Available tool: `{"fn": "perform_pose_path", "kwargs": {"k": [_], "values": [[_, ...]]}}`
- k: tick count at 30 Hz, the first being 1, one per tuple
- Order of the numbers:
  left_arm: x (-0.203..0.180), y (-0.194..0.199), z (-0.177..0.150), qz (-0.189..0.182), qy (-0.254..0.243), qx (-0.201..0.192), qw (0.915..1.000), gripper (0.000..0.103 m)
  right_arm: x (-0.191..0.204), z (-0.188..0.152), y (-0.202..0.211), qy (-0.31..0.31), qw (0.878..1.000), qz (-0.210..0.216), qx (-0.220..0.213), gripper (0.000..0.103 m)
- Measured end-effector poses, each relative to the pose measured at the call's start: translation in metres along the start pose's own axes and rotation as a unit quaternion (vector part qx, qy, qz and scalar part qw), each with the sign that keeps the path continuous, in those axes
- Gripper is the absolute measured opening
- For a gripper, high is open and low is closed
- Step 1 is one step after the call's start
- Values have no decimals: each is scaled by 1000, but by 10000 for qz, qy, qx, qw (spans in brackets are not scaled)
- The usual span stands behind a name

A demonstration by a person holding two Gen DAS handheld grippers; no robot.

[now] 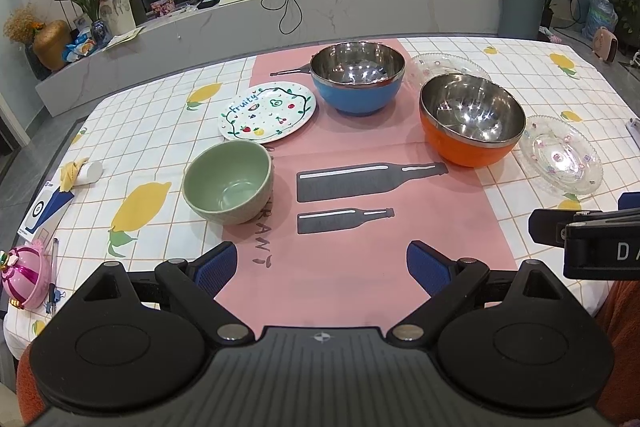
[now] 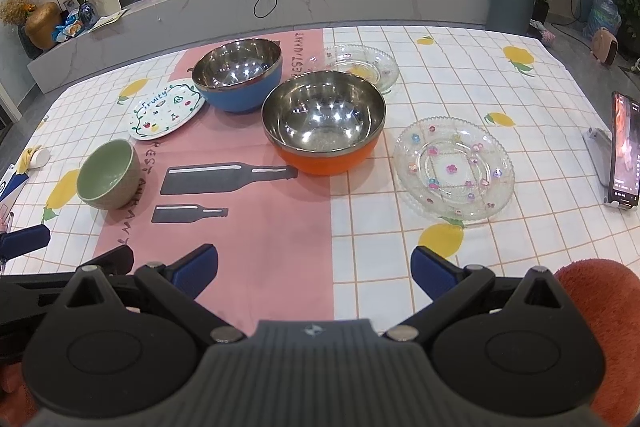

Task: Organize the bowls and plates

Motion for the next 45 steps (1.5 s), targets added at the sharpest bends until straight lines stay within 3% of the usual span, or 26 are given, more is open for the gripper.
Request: {"fn": "perform_pose_path", "kwargs": {"k": [20, 24, 28, 32, 34, 38, 42, 45], "values": [[-1, -1, -1, -6, 13, 8, 10000, 103, 0, -1, -1, 5, 10000, -11, 1, 100], [-1, -2, 0, -144, 96, -45, 9998, 103, 1, -4, -3, 51, 10000, -28, 8, 100], [-5, -2, 9, -407, 157, -106, 9990, 82, -1, -2, -7, 124, 9998, -130, -27, 100], [-15, -2, 22, -629, 90, -191, 9978, 79, -7, 11, -10, 211, 9994, -218, -134, 97], [-21, -4, 31, -820, 89, -254, 9963, 75, -11, 22, -11, 222, 9993, -230, -194, 87], [-29, -11, 51, -1040, 83, -410, 9937, 63, -20, 45, -15, 164, 9990, -248, -328, 86], [-38, -21, 71, -1257, 59, -525, 9907, 59, -29, 68, -32, 49, 9994, -285, -215, 67], [-45, -34, 86, -1401, 117, -571, 9884, 57, -35, 83, -48, -36, 9994, -318, -164, 66]]}}
Point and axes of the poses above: each gripper's, at about its wrist camera, not at the fingertips, and y roughly against the way its jaws point, x to its left, z to its top, the point moved 7 cm from there along -y, roughly the way its jaws point, and after that the axes turned 6 degrees about -z, right-handed, at the moved point
